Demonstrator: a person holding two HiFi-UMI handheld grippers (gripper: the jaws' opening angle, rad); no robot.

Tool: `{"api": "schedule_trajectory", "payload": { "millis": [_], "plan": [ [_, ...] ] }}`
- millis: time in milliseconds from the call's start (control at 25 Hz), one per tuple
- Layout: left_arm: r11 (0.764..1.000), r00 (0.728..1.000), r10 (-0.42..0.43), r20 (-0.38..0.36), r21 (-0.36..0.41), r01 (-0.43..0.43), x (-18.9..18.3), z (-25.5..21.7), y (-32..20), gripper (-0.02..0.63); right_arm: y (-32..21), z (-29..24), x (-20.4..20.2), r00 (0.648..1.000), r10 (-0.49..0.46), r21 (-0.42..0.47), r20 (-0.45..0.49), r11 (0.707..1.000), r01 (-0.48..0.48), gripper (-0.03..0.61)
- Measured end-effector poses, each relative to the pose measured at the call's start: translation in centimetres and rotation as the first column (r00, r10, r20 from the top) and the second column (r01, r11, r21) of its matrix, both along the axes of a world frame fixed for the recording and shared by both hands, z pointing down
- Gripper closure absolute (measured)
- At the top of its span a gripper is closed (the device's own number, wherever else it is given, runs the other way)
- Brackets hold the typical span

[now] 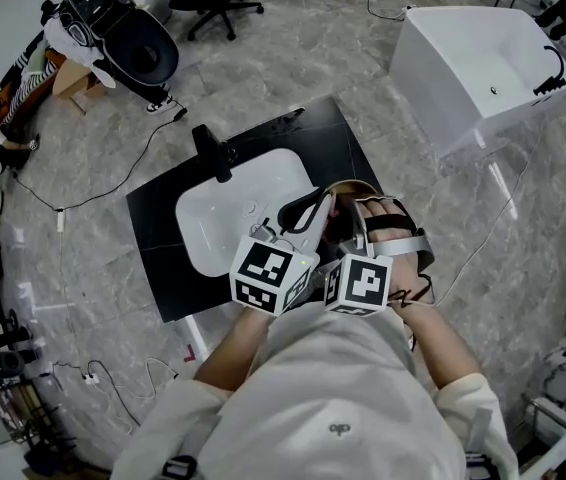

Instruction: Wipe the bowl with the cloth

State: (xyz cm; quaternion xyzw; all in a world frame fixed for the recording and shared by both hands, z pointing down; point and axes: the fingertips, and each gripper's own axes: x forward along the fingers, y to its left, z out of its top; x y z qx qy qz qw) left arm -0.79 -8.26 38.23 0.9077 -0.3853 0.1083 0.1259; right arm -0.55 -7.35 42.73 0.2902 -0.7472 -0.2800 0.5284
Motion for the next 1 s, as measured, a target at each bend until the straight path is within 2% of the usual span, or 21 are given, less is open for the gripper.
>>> {"api": "schedule_trajectory", "payload": {
  "millis": [160,280,400,600,720,840,920,1000],
  "plan": [
    [1.0,1.0,-0.009,-0.002,-0.001,0.009,-0.5,0.1,-0.3,0.588,-1.8,-1.1,1.1,0.998,0.027,0.108,-0.048,0.994,-0.022,0.561],
    [1.0,1.0,-0.014,0.001,-0.001,0.014,-0.8,0.0,-0.5,0.589,-1.9,-1.1,1.2,0.998,0.03,0.13,-0.06,0.991,-0.022,0.561],
    [1.0,1.0,-0.013,0.009,-0.006,0.013,-0.8,0.1,-0.4,0.589,-1.3,-0.6,1.2,0.998,0.026,0.104,-0.064,0.994,-0.019,0.561],
    [1.0,1.0,-0.022,0.015,-0.012,0.022,-0.9,0.5,-0.4,0.588,0.8,1.5,0.6,1.0,-0.004,-0.034,-0.011,0.999,0.004,0.561],
    [1.0,0.999,-0.013,0.04,-0.011,0.014,-0.8,1.2,0.0,0.588,2.6,2.6,-0.1,0.997,-0.015,-0.134,0.073,0.991,0.024,0.561],
    [1.0,0.998,-0.013,0.06,-0.026,0.014,-0.8,2.2,0.2,0.589,3.9,2.3,-0.5,0.978,0.009,-0.251,0.21,0.967,0.045,0.561],
    [0.999,0.998,-0.021,0.053,-0.049,0.023,-0.8,2.7,0.1,0.589,3.9,1.2,0.1,0.946,0.06,-0.306,0.318,0.951,0.043,0.561],
    [0.997,0.999,-0.029,0.046,-0.067,0.032,-0.9,3.1,0.0,0.589,3.4,-0.2,1.0,0.898,0.124,-0.32,0.423,0.947,0.02,0.561]
  ]
}}
